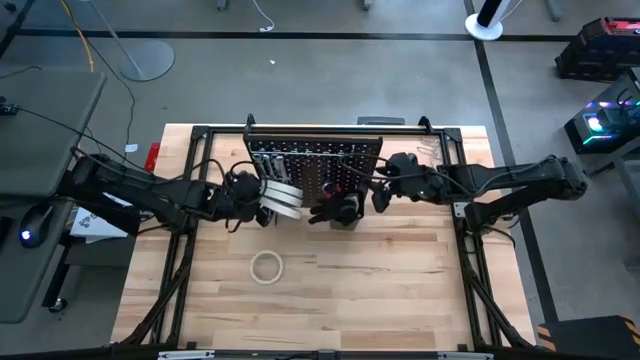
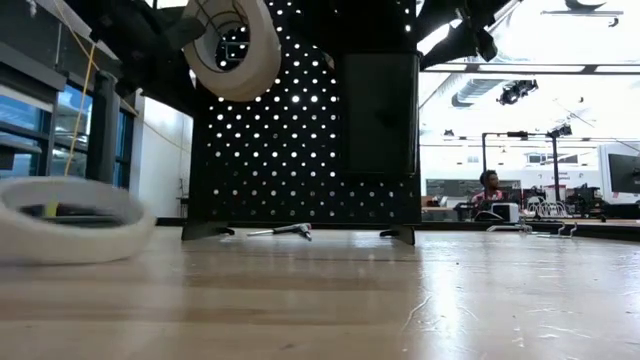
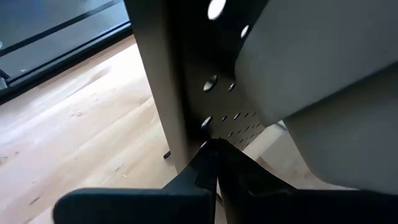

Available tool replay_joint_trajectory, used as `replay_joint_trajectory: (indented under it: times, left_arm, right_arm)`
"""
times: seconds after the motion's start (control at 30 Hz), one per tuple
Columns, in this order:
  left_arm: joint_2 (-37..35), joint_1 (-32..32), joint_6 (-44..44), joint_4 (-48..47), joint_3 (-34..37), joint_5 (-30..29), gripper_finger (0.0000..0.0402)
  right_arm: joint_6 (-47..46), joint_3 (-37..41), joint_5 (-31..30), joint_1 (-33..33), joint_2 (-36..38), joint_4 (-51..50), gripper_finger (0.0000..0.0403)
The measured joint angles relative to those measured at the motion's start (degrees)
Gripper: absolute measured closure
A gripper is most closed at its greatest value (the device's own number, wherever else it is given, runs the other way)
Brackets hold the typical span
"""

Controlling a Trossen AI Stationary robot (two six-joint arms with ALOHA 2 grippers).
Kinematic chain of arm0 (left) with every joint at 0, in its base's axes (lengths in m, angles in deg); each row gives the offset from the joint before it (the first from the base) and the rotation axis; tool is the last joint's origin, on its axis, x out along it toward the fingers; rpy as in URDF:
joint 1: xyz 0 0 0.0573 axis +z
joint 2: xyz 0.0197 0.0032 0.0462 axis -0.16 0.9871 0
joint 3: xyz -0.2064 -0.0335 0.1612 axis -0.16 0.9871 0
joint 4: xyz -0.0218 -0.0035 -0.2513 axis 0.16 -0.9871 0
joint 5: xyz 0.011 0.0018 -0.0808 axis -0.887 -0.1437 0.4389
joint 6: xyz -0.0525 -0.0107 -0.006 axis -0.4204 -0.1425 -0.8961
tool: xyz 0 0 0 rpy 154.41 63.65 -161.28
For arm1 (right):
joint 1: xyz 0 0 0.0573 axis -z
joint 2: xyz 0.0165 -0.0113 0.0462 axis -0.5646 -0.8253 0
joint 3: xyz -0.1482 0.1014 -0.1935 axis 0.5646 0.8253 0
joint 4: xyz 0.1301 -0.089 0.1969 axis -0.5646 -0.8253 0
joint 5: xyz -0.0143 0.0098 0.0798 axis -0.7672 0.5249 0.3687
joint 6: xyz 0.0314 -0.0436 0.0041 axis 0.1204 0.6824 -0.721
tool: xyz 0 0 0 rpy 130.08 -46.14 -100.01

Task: Hang tools onto peg board
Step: Move the pegboard to the top middle, then hang the masking tape onto the pegboard

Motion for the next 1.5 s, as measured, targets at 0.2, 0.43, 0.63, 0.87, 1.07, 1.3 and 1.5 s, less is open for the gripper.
replay_joint_trajectory:
  times: [0.2,0.43,0.63,0.87,1.07,1.3,1.5]
  left_arm:
    - [0.00,2.48,1.15,0.47,0.00,-0.43,0.0401]
    - [0.20,5.33,5.17,2.63,0.00,-0.81,0.0401]
    - [0.20,7.62,5.75,3.20,0.00,-0.92,0.0401]
    - [1.87,10.03,9.86,5.36,0.00,-1.05,0.0402]
    - [3.50,11.39,10.52,5.27,0.00,0.59,0.0401]
    - [1.64,11.25,9.28,3.27,0.00,3.72,0.0402]
    - [-1.71,11.19,5.16,-5.77,0.00,8.22,0.0401]
  right_arm:
    - [0.56,0.00,-1.31,2.71,0.00,0.20,0.0162]
    - [3.80,0.00,-1.64,5.91,-0.02,2.06,0.0162]
    - [6.82,0.00,-1.69,9.42,-0.04,3.49,0.0162]
    - [9.22,0.00,-1.08,13.10,-0.04,4.55,0.0162]
    - [9.65,0.00,1.88,14.50,-0.04,5.44,0.0162]
    - [10.10,0.00,3.39,14.39,-0.01,5.37,0.0162]
    - [10.57,-0.04,4.55,14.38,1.49,3.08,0.0162]
